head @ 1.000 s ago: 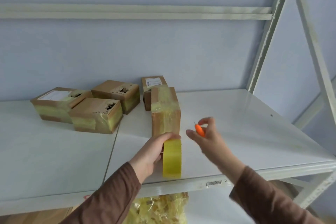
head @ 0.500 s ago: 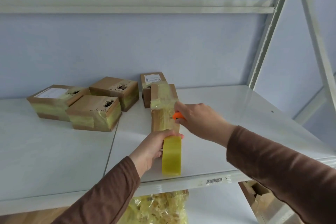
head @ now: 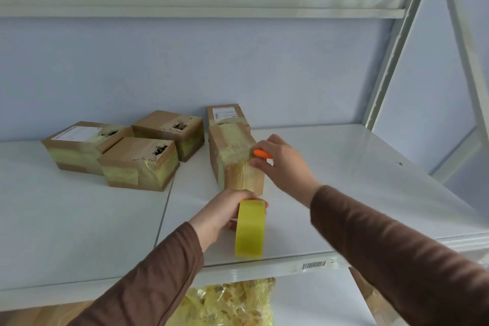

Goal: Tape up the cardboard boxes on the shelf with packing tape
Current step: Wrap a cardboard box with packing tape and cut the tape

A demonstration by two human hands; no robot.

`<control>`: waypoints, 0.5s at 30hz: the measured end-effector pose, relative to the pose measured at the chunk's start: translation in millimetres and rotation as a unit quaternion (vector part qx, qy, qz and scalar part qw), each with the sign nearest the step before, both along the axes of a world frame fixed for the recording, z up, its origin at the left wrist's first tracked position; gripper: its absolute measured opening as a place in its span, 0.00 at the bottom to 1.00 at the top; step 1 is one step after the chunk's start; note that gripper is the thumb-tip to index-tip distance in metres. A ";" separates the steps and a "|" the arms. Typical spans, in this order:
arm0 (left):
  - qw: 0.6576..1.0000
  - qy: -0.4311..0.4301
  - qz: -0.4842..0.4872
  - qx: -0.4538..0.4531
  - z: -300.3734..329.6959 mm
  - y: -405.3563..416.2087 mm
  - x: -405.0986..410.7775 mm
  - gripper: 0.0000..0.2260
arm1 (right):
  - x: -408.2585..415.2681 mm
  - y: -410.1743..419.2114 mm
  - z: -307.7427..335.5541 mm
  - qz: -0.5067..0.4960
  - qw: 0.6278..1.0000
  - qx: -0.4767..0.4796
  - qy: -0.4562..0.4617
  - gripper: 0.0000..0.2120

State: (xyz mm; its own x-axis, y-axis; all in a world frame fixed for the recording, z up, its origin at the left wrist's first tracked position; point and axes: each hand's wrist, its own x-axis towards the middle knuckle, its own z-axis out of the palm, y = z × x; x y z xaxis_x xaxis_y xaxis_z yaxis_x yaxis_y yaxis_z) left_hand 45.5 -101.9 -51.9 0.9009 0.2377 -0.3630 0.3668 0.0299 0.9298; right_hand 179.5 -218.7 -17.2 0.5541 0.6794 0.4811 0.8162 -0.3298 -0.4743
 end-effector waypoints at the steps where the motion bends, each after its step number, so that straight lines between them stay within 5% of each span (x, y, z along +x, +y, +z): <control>1: 1.000 0.015 -0.017 0.009 1.7 2.2 -3.1 0.16 | -0.3 2.6 -6.5 -0.011 1.000 0.012 -0.003 0.10; 5: 0.995 0.048 -0.074 0.044 6.6 13.8 -18.0 0.15 | 0.4 4.8 -25.9 -0.018 0.998 0.018 -0.061 0.13; 11: 1.000 0.010 -0.013 0.015 1.2 16.4 -36.2 0.17 | -5.1 3.0 -40.7 -0.034 0.993 -0.016 -0.113 0.23; 15: 0.997 -0.059 0.007 0.041 5.7 17.9 -51.4 0.16 | -24.0 4.6 -26.5 -0.035 0.989 0.135 -0.045 0.19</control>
State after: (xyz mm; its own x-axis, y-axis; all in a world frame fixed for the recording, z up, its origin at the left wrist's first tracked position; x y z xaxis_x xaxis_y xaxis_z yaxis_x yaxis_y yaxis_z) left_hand -5.9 -84.0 -46.2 0.9325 0.2752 -0.2340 0.2552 -0.0436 0.9659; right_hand 155.4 -214.1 -43.7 0.5418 0.4804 0.6897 0.8389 -0.2575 -0.4795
